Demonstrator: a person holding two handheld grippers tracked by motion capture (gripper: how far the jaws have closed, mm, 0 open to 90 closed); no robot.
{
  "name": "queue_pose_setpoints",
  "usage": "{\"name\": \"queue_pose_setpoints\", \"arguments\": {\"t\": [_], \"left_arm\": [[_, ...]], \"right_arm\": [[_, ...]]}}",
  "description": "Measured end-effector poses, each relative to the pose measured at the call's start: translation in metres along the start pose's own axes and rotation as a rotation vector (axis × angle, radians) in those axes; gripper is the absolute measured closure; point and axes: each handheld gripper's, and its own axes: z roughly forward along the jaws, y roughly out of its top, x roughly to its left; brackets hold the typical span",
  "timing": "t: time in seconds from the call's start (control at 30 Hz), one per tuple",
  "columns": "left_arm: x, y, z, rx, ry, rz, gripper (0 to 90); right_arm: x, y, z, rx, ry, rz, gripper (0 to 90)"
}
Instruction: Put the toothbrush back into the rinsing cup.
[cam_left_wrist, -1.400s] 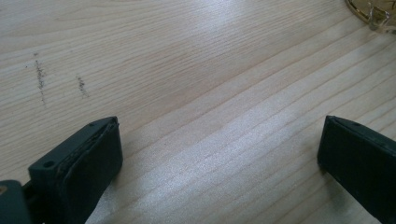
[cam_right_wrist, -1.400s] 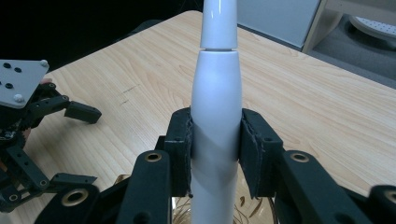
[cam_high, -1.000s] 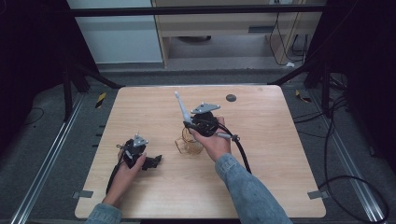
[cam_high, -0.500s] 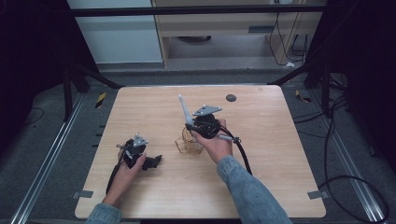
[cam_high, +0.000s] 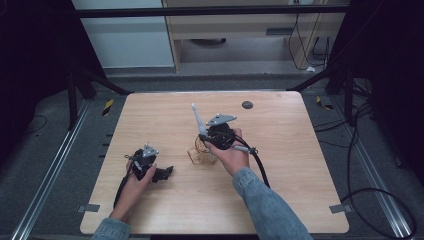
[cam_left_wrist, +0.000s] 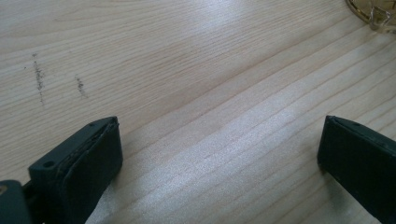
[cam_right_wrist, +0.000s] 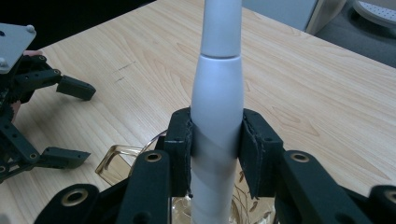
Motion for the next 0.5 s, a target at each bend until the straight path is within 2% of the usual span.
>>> {"name": "queue_pose_setpoints", "arguments": {"t": [0.5], "left_arm": [[0.0,0.0,0.0,0.0,0.0,0.0,0.0]], "right_arm": [[0.0009,-0.0013,0.0008,0.016,0.004,-0.011,66.2]]}}
